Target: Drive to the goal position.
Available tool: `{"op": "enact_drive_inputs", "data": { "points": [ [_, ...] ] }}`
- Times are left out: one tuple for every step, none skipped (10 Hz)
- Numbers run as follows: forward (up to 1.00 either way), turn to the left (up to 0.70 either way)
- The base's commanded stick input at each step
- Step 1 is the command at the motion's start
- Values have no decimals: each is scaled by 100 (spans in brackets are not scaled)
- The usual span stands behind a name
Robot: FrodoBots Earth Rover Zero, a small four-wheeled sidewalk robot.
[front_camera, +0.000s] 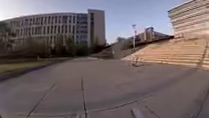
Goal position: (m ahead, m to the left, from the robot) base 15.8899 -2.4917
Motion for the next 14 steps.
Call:
{"op": "enact_drive_inputs", "data": {
  "points": [
    [70, 0],
    [70, 0],
    [70, 0],
    [70, 0],
    [70, 0],
    [70, 0],
    [70, 0],
    [70, 0],
    [70, 0],
    [70, 0],
    [70, 0],
    [70, 0],
    [70, 0],
    [70, 0]
  ]
}}
